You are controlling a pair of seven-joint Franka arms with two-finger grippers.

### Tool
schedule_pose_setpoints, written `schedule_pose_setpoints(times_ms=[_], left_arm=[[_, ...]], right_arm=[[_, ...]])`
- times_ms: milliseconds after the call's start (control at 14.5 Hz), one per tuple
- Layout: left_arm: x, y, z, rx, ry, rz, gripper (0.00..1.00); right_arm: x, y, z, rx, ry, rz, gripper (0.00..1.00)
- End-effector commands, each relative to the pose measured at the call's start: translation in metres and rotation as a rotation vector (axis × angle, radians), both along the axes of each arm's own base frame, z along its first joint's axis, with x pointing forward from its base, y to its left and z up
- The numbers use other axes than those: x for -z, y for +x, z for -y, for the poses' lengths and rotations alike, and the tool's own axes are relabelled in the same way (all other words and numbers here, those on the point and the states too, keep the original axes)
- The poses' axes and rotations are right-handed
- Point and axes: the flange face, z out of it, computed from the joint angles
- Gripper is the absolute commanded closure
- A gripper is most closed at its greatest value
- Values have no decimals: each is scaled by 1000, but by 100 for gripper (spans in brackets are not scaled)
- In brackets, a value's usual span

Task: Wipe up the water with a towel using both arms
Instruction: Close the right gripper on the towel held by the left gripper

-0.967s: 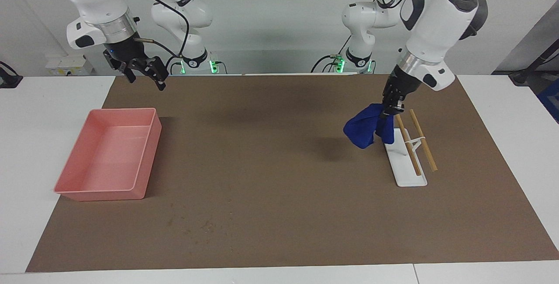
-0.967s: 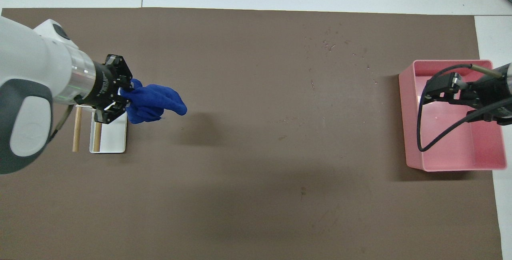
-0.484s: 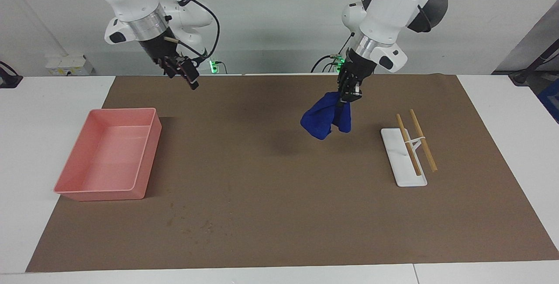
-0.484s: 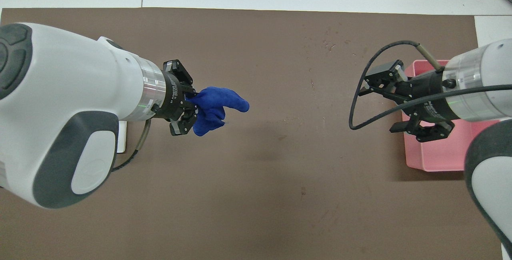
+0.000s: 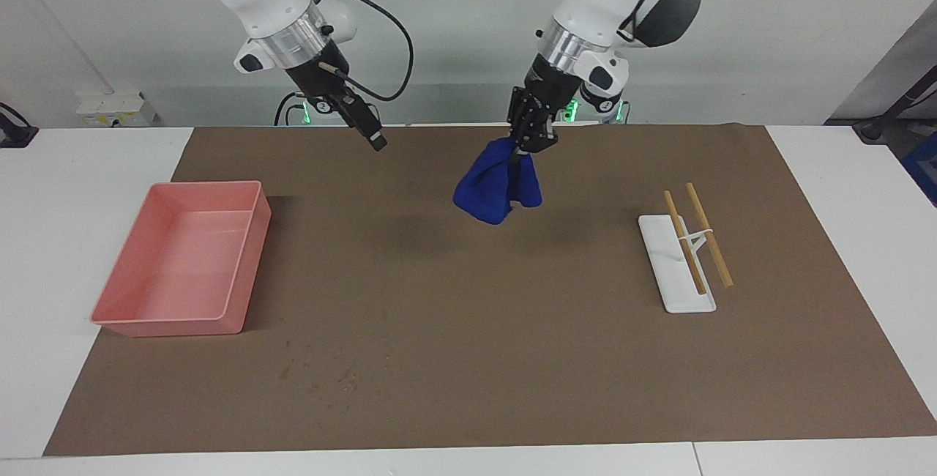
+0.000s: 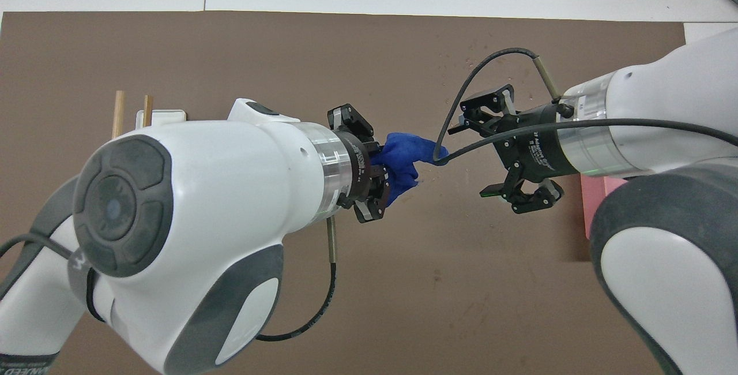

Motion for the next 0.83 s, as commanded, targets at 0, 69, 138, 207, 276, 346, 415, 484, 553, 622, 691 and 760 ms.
schedule_pose_setpoints(times_ms=[0,69,138,207,276,346,415,484,553,622,691,760], left_arm=[[-29,6,-4,-58,-55,21,100],[-31,6,-4,-79,-66,18,100],[-37,7,-4,-93,-86,31,100],[-40,7,-3,-104,-103,46,100],[-44,6,0,-113,-124,60,100],[-48,8,0,-127,-142,73,100],[-50,9,-1,-131,-150,78,100],[-50,7,2,-126,-150,78,100],[-50,4,5,-119,-150,77,100],[-50,4,5,-118,-145,83,100],[-50,4,5,-119,-144,85,100],[-50,4,5,-119,-143,86,100]], right_arm=[[7,-2,-5,44,29,-22,2],[9,-2,-6,59,38,-30,2],[12,-2,-8,76,49,-40,2],[16,-4,-10,81,51,-50,2],[17,-6,-16,73,52,-50,2],[15,-4,-18,80,67,-42,2],[10,0,-20,91,98,-34,2],[1,7,-15,105,119,-20,1],[-4,14,-16,106,127,-10,2],[-8,15,-14,109,129,-1,1],[-8,16,-13,111,131,1,1],[-11,17,-12,112,133,6,1]])
